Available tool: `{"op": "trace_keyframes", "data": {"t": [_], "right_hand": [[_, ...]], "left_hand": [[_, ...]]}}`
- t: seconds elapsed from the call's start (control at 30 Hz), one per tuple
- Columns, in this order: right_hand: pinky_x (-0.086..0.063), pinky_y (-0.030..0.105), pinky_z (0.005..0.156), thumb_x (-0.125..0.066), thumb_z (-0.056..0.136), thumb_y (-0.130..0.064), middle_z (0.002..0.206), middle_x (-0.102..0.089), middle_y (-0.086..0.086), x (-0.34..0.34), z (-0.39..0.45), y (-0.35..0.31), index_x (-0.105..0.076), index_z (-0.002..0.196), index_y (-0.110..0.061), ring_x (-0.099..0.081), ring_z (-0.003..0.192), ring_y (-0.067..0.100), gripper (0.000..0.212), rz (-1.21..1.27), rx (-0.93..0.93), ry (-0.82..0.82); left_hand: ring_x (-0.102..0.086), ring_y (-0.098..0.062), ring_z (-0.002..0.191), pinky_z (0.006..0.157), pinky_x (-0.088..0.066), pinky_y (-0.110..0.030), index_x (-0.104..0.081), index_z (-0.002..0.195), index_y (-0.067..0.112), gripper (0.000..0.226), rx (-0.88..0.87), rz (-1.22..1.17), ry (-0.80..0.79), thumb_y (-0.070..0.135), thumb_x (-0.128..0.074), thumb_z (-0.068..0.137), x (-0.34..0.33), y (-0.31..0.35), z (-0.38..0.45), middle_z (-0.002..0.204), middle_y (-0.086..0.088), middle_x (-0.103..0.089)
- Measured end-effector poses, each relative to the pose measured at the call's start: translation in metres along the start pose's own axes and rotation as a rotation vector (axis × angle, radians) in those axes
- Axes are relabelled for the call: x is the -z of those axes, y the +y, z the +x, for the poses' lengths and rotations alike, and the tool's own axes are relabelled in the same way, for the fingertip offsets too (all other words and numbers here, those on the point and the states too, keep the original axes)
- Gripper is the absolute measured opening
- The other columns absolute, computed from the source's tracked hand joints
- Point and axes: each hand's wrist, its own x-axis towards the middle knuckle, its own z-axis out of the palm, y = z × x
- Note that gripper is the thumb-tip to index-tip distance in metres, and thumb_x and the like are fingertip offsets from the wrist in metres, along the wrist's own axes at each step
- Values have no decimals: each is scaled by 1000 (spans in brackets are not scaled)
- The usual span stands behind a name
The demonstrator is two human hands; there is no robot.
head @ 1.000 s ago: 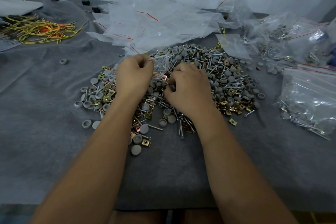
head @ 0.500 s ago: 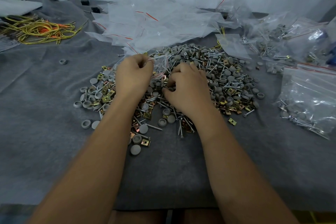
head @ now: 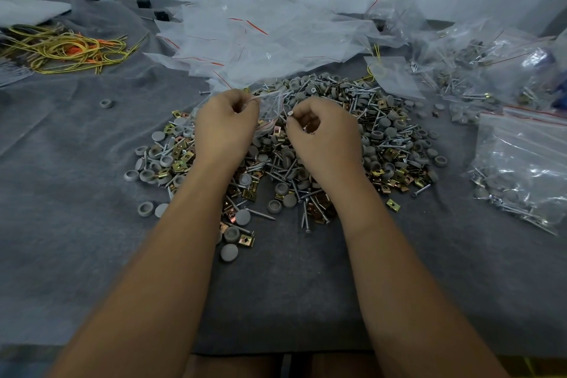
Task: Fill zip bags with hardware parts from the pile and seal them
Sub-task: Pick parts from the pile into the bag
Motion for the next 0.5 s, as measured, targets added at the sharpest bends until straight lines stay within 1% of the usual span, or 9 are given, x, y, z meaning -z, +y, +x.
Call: {"op": "trace_keyframes", "data": {"t": [0.1, 0.17, 0.23, 0.3, 0.4, 0.43, 0.5], "right_hand": [[-48, 15, 58, -67, 81, -12, 66, -58, -16, 1, 0, -2, -63, 75, -23, -56, 64, -1, 13, 128, -47, 78], [-46, 11, 60, -68, 81, -8, 70, -61, -14, 2, 0, -3, -63, 77, -21, -57, 66, -1, 13, 202, -38, 111], [-47, 13, 65, -68, 80, -5, 76, -64, -9, 4, 0, -4, -67, 81, -16, -59, 70, 1, 11, 274, -25, 103], [-47, 18, 72, -70, 79, -5, 85, -64, -5, 4, 1, -4, -68, 82, -16, -61, 80, 7, 12, 288, 0, 84], [-45, 23, 83, -73, 78, -8, 101, -58, -2, 2, 2, -1, -71, 83, -18, -58, 101, 18, 11, 199, 30, 75], [-43, 22, 83, -74, 77, -10, 104, -56, -2, 1, 1, 0, -72, 82, -18, -56, 105, 20, 10, 152, 39, 79], [-43, 22, 82, -75, 77, -12, 109, -55, 2, -1, 0, 3, -73, 83, -16, -53, 108, 22, 8, 42, 76, 98]], "left_hand": [[-38, -1, 42, 47, -32, -24, -69, 81, 22, 15, -16, -16, -4, 28, -59, 91, 0, 3, -1, 47, 14, -47], [-41, 1, 44, 48, -34, -20, -71, 85, 21, 13, -40, -36, -23, 26, -60, 91, 0, 6, -3, 56, 12, -51], [-45, 4, 49, 53, -37, -21, -73, 87, 20, 12, -72, -60, -53, 23, -62, 91, 1, 10, -6, 65, 12, -55], [-46, 6, 52, 56, -36, -19, -74, 90, 16, 12, -100, -80, -95, 19, -62, 90, 2, 13, -7, 62, 15, -56], [-45, 7, 49, 50, -32, -11, -74, 93, 12, 14, -121, -99, -137, 13, -61, 91, 1, 16, -10, 50, 18, -53], [-45, 6, 48, 49, -31, -9, -74, 94, 11, 14, -121, -117, -139, 11, -60, 92, 1, 17, -10, 51, 17, -52], [-46, 6, 50, 50, -33, -8, -74, 96, 10, 15, -130, -150, -140, 10, -59, 92, 2, 20, -13, 62, 13, -56]]}}
